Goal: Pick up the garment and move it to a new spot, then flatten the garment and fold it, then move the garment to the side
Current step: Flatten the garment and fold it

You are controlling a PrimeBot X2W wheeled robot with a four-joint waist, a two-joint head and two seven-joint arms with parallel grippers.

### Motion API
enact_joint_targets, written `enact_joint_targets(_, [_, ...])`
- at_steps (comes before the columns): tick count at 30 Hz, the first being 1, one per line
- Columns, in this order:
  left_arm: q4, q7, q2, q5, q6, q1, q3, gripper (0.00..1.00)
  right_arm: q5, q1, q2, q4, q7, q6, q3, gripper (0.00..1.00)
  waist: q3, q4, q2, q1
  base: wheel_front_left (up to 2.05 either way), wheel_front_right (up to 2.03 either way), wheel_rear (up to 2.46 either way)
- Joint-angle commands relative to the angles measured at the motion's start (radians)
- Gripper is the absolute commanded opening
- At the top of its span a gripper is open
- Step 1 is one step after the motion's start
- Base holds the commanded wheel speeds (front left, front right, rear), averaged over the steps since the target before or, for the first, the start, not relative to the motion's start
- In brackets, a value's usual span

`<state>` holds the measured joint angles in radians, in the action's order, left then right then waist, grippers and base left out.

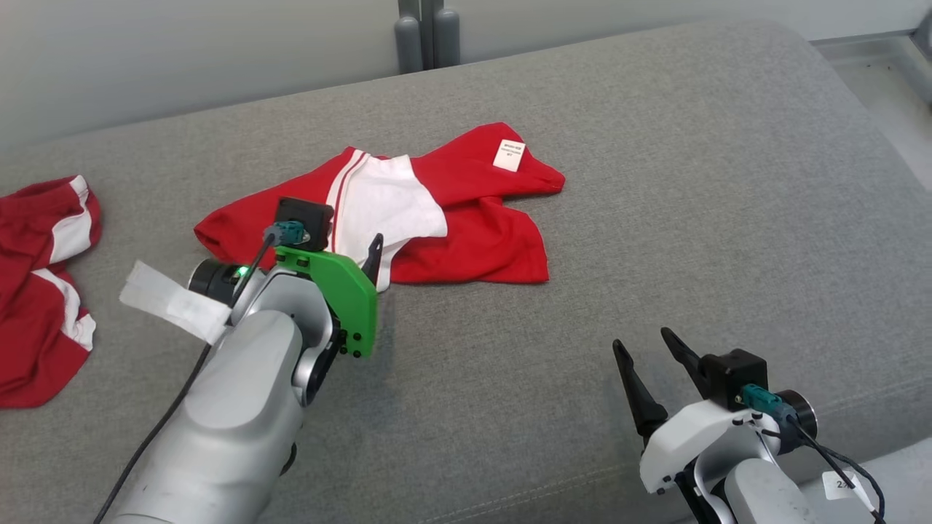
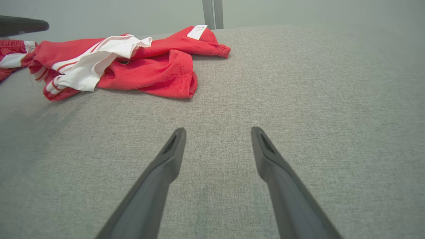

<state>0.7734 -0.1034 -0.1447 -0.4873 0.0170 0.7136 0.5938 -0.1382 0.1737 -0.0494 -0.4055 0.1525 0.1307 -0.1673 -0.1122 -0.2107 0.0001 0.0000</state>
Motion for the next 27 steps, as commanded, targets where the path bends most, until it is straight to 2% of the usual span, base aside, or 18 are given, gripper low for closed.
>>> enact_joint_targets(1, [-0.003,-0.002,0.004,0.007,0.003,0.015,0.005,1.0,-0.005,0.001,-0.002,0.005,0.004,0.0,-0.001,1.0,-0.02,-0.036,-0.0001,0.0,0.0,0.0,0.0])
enact_joint_targets(4, [0.001,-0.006,0.013,0.027,0.008,0.027,0.032,1.0,-0.008,0.007,-0.001,0.005,0.008,0.0,0.001,1.0,-0.038,-0.066,-0.0001,0.0,0.0,0.0,0.0])
enact_joint_targets(12, [0.036,-0.011,0.007,0.082,-0.01,0.064,0.087,1.0,-0.02,0.023,-0.001,-0.004,0.026,0.0,0.003,1.0,-0.082,-0.123,-0.0001,0.0,0.0,0.0,0.0])
enact_joint_targets(19, [0.079,-0.007,-0.008,0.128,-0.027,0.102,0.128,1.0,-0.036,0.041,-0.001,-0.019,0.041,0.0,-0.003,1.0,-0.107,-0.139,-0.0001,0.0,0.0,0.0,0.0])
enact_joint_targets(27, [0.121,0.021,-0.007,0.11,-0.023,0.126,0.118,1.0,-0.029,0.057,-0.002,-0.037,0.054,0.0,-0.001,1.0,-0.124,-0.138,-0.0001,0.0,0.0,0.0,0.0])
